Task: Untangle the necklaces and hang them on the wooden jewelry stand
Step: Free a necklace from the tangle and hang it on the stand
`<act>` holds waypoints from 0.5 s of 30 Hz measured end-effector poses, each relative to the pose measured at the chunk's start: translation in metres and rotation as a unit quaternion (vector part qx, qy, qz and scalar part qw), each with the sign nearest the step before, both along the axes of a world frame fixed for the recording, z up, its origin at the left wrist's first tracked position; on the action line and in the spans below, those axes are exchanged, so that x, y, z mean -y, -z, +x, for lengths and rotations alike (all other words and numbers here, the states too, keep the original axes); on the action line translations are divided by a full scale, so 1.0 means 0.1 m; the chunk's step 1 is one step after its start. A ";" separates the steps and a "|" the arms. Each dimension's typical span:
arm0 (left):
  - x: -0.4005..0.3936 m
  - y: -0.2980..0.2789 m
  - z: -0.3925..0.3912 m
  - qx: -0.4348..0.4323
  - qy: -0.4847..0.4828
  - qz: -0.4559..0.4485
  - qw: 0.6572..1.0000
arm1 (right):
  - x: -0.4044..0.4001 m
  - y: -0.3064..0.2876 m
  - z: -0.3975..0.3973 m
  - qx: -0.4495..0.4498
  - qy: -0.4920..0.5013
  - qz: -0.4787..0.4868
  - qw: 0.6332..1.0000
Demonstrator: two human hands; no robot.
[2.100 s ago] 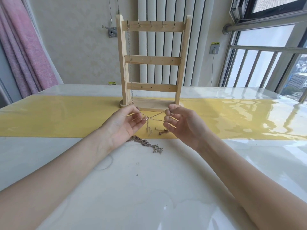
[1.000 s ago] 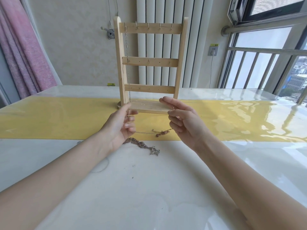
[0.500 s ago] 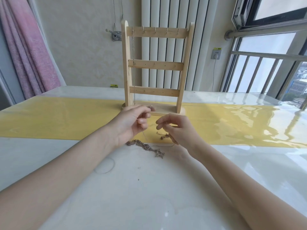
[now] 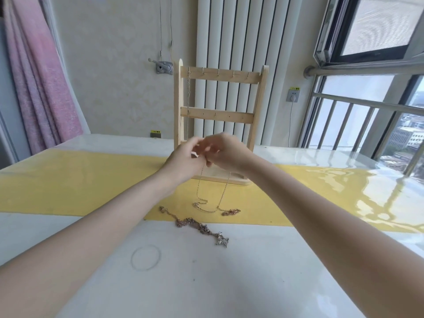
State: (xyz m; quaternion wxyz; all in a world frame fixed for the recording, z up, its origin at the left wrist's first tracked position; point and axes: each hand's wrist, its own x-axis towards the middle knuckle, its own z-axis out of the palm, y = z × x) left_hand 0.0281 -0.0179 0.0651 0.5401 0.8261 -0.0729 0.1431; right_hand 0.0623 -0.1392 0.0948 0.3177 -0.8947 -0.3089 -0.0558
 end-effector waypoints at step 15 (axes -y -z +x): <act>-0.02 -0.25 0.10 -0.044 0.049 -0.036 0.997 | 0.13 -0.26 0.06 -0.258 -0.062 0.265 0.927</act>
